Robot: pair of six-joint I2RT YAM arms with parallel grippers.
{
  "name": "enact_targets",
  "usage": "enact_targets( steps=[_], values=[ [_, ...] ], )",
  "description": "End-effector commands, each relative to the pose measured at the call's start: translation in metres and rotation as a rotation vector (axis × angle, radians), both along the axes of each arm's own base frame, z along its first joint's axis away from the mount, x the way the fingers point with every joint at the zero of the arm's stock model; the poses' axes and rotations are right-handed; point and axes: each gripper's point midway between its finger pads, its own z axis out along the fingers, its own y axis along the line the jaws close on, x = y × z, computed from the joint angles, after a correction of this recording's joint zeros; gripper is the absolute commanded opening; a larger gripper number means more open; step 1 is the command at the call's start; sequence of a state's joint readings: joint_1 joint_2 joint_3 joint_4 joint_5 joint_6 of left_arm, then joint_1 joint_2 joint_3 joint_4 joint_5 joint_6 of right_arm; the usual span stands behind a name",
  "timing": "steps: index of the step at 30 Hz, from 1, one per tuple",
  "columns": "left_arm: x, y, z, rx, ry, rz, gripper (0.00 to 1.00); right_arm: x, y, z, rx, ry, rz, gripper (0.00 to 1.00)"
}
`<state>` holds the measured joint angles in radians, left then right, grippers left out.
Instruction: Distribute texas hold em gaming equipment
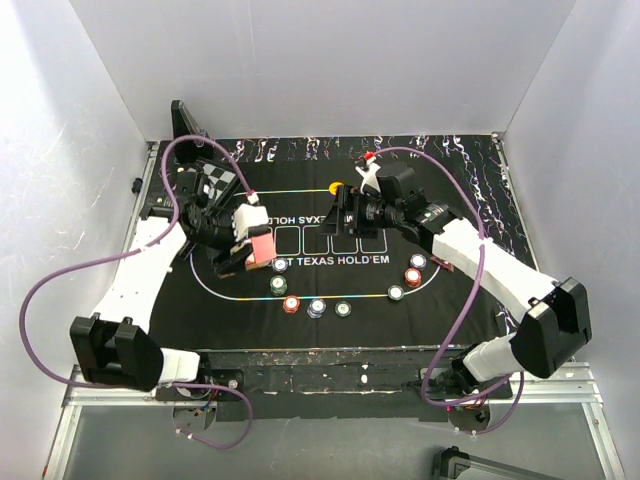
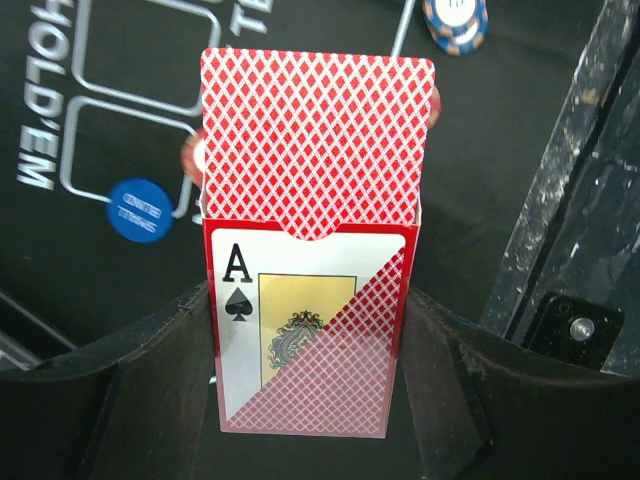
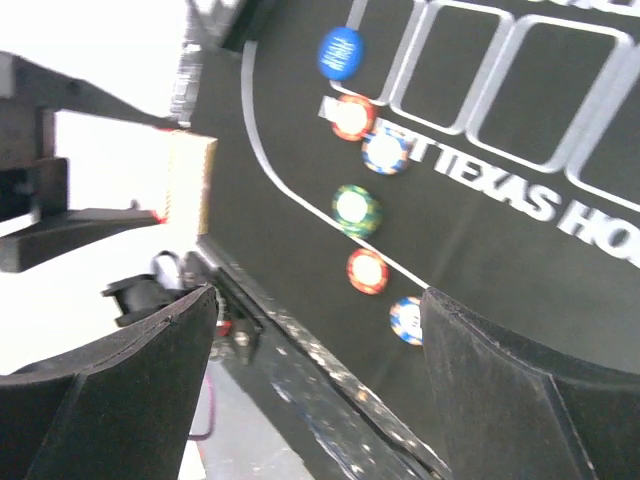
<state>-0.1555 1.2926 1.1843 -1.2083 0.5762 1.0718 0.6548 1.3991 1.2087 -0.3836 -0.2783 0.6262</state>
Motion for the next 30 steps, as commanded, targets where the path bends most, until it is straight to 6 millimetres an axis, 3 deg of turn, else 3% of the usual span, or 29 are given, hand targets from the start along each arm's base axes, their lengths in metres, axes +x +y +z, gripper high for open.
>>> enact_targets(
  steps=[1,5,9,26,30],
  values=[
    [0.015,-0.022,0.043,-0.080,0.022,0.004,0.00,0.000,0.050,0.069,0.334,-0.036,0.141,0.89],
    [0.031,-0.030,0.061,-0.070,0.021,-0.004,0.00,0.007,0.069,0.085,0.419,-0.023,0.188,0.90],
    [0.043,-0.034,0.069,-0.051,0.016,-0.002,0.00,0.012,0.083,0.087,0.423,-0.027,0.202,0.90],
    [0.063,-0.049,0.084,-0.046,-0.041,-0.001,0.00,0.025,0.119,0.058,0.418,0.095,0.237,0.93],
    [0.066,-0.053,0.089,-0.055,-0.058,-0.005,0.00,0.024,0.124,0.062,0.460,0.112,0.257,0.93]
  ],
)
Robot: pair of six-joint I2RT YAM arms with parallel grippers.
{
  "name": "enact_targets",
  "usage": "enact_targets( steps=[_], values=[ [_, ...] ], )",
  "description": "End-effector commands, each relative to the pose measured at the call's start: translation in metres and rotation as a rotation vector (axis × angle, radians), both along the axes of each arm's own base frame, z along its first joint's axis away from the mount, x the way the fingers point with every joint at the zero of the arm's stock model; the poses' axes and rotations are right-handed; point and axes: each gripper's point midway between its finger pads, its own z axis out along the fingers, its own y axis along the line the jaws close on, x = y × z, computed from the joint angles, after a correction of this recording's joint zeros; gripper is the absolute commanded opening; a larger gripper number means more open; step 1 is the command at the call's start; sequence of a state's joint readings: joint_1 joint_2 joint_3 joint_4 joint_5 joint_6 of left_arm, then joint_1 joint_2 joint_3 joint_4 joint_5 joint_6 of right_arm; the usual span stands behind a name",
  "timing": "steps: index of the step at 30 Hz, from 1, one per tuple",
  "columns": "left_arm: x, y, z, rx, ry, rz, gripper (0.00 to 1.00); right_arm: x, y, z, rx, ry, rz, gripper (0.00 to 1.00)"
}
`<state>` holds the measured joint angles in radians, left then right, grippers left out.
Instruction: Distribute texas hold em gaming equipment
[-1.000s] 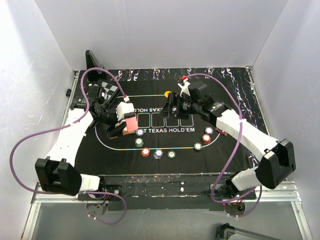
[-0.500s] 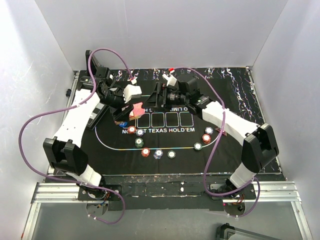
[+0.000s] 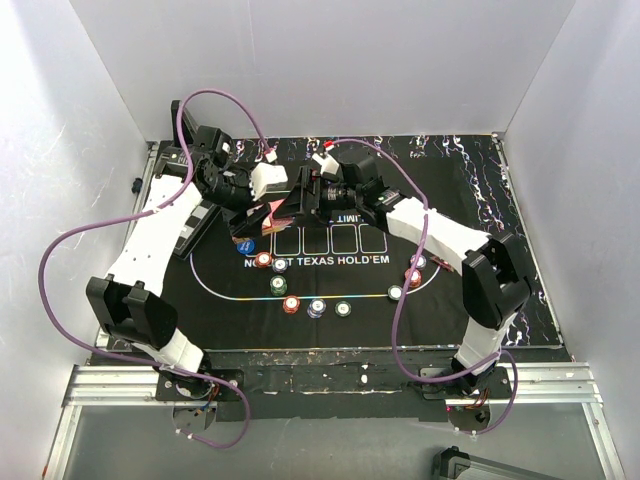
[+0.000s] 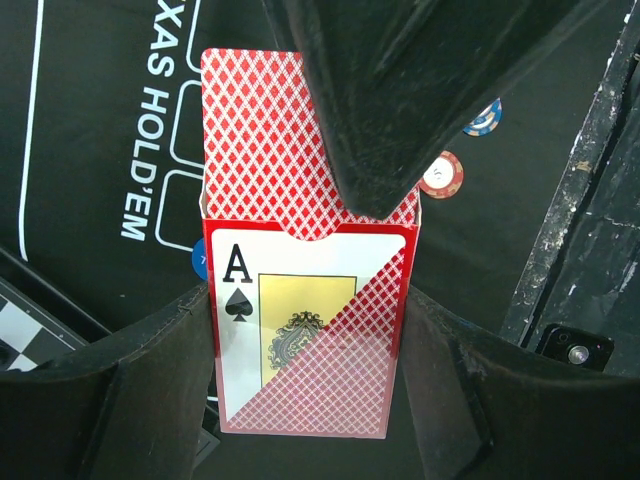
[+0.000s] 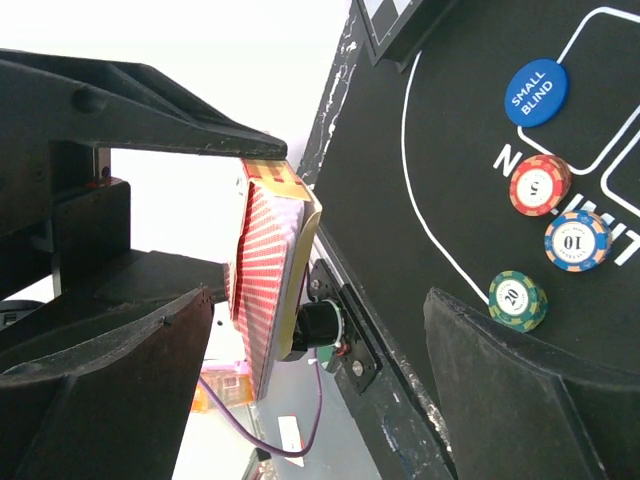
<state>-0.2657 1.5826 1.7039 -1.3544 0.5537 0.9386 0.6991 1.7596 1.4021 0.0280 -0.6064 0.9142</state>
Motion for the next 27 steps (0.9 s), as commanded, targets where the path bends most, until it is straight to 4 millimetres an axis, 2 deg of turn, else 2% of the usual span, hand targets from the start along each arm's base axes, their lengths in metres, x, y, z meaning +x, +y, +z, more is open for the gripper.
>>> enact_targets(
  steps=[1,6,15,21,25,27],
  values=[
    [0.004,-0.010,0.018,-0.036,-0.043,-0.008,0.00,-0.001,0.013,0.040,0.126,-0.043,0.045,0.93],
    [0.006,-0.013,0.019,-0.037,-0.050,-0.009,0.00,-0.002,0.018,0.043,0.170,-0.013,0.066,0.93],
    [0.012,-0.017,0.023,-0.042,-0.079,0.001,0.00,-0.002,0.025,0.034,0.188,0.064,0.085,0.91],
    [0.017,-0.023,0.027,-0.038,-0.098,-0.001,0.00,-0.002,0.030,0.032,0.194,0.079,0.076,0.79],
    [0.016,-0.024,0.026,-0.033,-0.100,-0.001,0.00,-0.002,0.032,0.032,0.211,0.097,0.084,0.66],
    [0.016,-0.026,0.025,-0.030,-0.097,-0.003,0.00,-0.001,0.032,0.030,0.210,0.109,0.081,0.54]
  ],
)
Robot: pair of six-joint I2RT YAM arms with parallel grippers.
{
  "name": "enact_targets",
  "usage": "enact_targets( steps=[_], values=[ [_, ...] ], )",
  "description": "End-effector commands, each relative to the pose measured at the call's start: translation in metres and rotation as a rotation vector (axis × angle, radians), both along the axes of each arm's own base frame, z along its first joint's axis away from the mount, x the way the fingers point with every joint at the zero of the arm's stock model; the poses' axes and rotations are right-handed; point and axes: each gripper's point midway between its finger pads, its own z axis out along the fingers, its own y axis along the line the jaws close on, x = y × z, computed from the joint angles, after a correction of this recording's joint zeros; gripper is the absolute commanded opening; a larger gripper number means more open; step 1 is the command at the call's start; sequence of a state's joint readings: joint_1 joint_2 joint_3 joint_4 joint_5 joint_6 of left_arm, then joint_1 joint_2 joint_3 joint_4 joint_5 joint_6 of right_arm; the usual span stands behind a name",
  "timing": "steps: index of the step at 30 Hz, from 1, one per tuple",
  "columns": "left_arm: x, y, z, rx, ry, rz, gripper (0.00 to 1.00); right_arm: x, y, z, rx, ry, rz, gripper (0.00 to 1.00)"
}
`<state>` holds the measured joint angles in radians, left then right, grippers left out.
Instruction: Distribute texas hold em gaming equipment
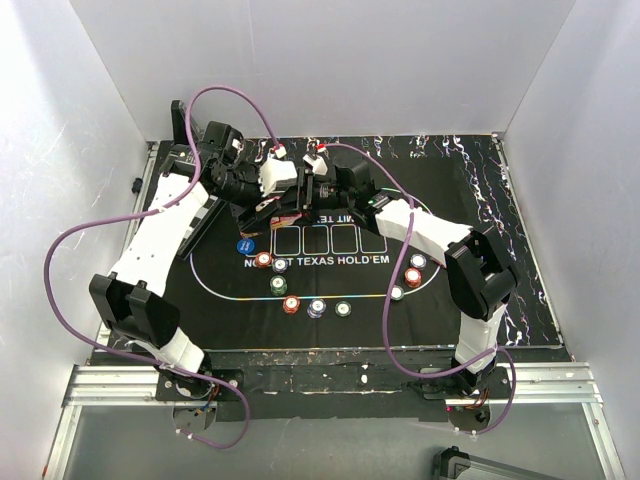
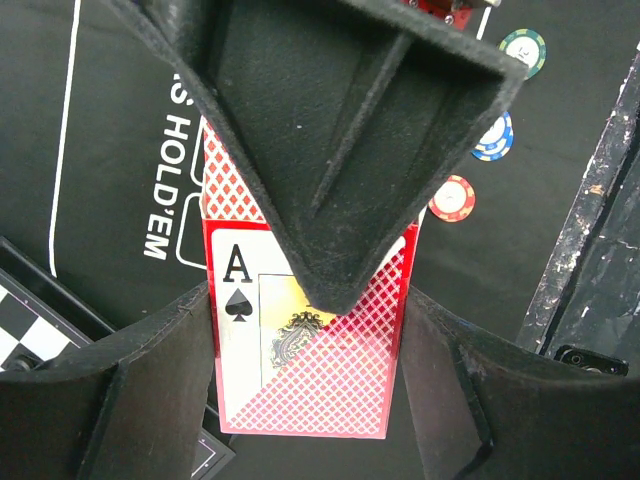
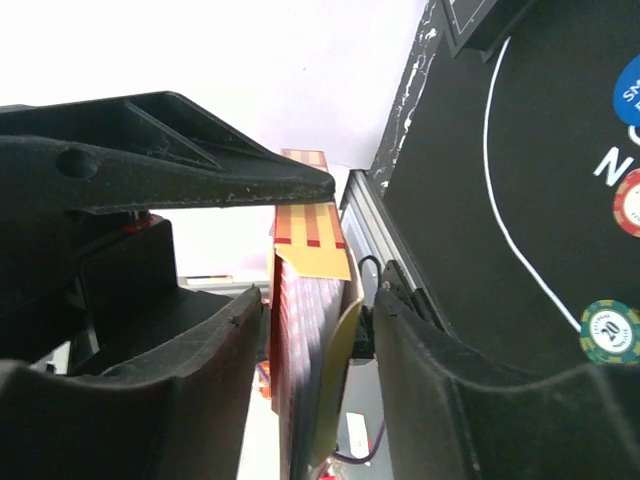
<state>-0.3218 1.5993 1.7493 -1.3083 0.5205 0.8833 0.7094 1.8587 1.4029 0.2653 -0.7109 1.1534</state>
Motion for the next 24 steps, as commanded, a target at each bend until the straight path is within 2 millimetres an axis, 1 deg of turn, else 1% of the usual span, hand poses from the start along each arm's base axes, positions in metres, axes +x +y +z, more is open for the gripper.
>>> enact_targets(
  steps=[1,4,5,6,7,8,9,11,12,15,17,19,21,24],
  values=[
    [0.006,-0.008,0.014,-0.026,-0.048,-0.004,0.00,-0.001,0.006,0.024,0.070,-0.038,0.021,0.46],
    [0.008,-0.007,0.014,-0.024,-0.054,0.004,0.00,-0.003,0.004,0.020,0.065,-0.028,0.019,0.28],
    [0.009,-0.007,0.012,-0.022,-0.055,0.008,0.00,-0.003,0.004,0.021,0.068,-0.029,0.018,0.25],
    [0.010,-0.006,0.013,-0.023,-0.060,0.016,0.03,-0.003,0.003,0.021,0.071,-0.026,0.017,0.22],
    [0.011,-0.006,0.013,-0.024,-0.060,0.022,0.16,-0.005,0.003,0.021,0.074,-0.023,0.021,0.22],
    [0.012,-0.007,0.013,-0.022,-0.065,0.027,0.31,-0.005,0.002,0.020,0.078,-0.017,0.020,0.22],
    [0.015,-0.005,0.014,-0.022,-0.075,0.044,0.52,-0.005,0.000,0.020,0.082,-0.013,0.018,0.21],
    [0.018,-0.006,0.016,-0.035,-0.091,0.074,0.88,-0.004,-0.004,0.019,0.091,-0.002,0.014,0.20],
    [0.019,-0.005,0.018,-0.044,-0.102,0.088,0.98,-0.003,-0.006,0.020,0.098,0.001,0.009,0.20],
    [0.022,-0.006,0.024,-0.111,-0.129,0.085,0.98,0.002,-0.015,0.021,0.114,0.013,-0.007,0.19],
    [0.014,-0.013,0.027,-0.157,-0.122,0.033,0.98,0.005,-0.023,0.023,0.124,0.014,-0.025,0.19],
    [0.006,-0.016,0.026,-0.182,-0.127,-0.013,0.98,0.004,-0.026,0.024,0.124,0.013,-0.023,0.19],
    [0.003,-0.016,0.024,-0.207,-0.157,-0.036,0.98,0.001,-0.026,0.025,0.127,0.007,-0.012,0.19],
    [-0.002,-0.015,0.028,-0.252,-0.229,-0.082,0.98,-0.003,-0.026,0.028,0.130,-0.008,0.000,0.19]
  ],
)
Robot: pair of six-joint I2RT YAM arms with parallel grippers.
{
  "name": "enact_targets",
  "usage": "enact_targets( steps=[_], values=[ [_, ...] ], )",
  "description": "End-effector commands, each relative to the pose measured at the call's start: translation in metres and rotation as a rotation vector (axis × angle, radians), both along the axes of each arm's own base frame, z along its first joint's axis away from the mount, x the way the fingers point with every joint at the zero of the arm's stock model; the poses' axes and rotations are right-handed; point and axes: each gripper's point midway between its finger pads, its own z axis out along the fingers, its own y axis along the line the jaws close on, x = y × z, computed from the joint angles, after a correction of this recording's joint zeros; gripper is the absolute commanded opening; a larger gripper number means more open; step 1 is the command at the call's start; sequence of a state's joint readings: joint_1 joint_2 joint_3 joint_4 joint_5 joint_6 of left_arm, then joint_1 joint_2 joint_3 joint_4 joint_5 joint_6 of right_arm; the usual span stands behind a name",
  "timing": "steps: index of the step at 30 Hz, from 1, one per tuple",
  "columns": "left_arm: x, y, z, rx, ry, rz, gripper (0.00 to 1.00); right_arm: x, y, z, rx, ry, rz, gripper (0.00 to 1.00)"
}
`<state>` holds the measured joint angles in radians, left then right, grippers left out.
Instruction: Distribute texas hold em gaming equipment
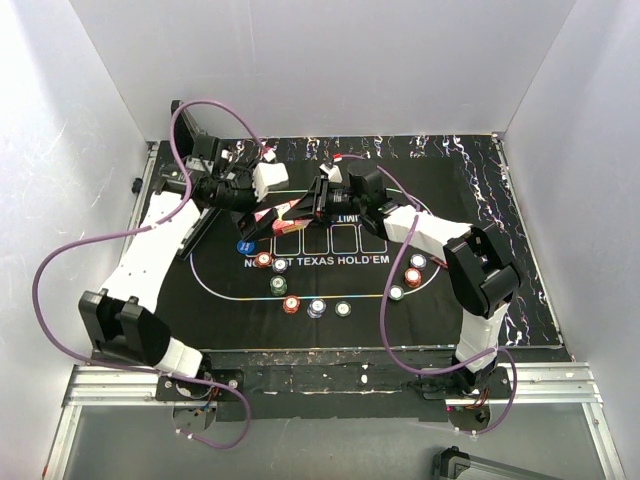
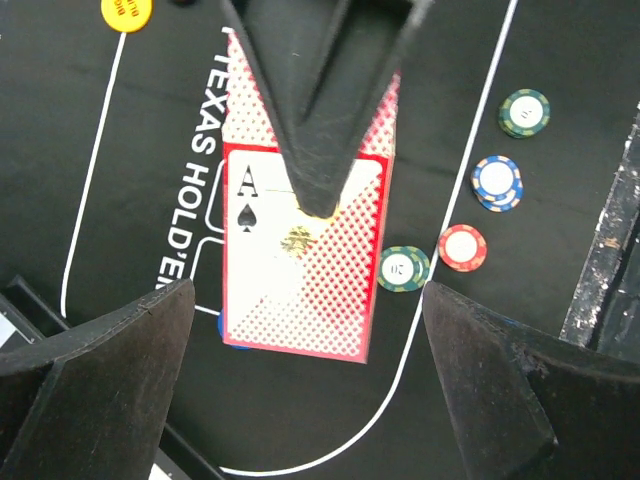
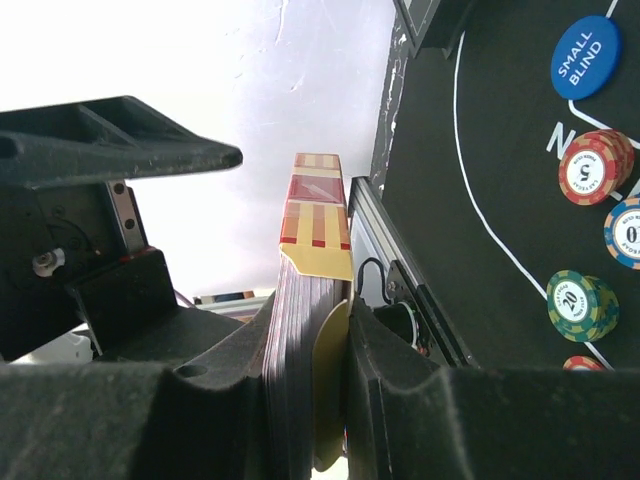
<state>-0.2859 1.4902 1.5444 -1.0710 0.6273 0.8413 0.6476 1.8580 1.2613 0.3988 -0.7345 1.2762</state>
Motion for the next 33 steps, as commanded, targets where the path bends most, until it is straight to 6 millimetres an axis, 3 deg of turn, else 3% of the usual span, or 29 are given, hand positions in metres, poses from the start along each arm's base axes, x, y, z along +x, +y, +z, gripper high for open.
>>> enact_targets(
  steps=[1,12,21,33],
  values=[
    [-0.010,-0.006,0.029,-0.111,-0.160,-0.108,0.98,-0.017,-0.001,0.059,0.121,-0.145,0.056,0.19],
    [-0.005,-0.007,0.023,-0.139,-0.100,-0.146,0.98,-0.038,0.011,0.080,0.113,-0.240,0.136,0.19],
    [-0.014,-0.003,0.009,-0.102,-0.057,-0.201,0.98,-0.034,0.016,0.090,0.134,-0.245,0.147,0.18],
    [0.001,0.002,0.008,-0.075,-0.159,-0.151,0.98,-0.030,0.019,0.088,0.146,-0.215,0.136,0.17]
  ],
)
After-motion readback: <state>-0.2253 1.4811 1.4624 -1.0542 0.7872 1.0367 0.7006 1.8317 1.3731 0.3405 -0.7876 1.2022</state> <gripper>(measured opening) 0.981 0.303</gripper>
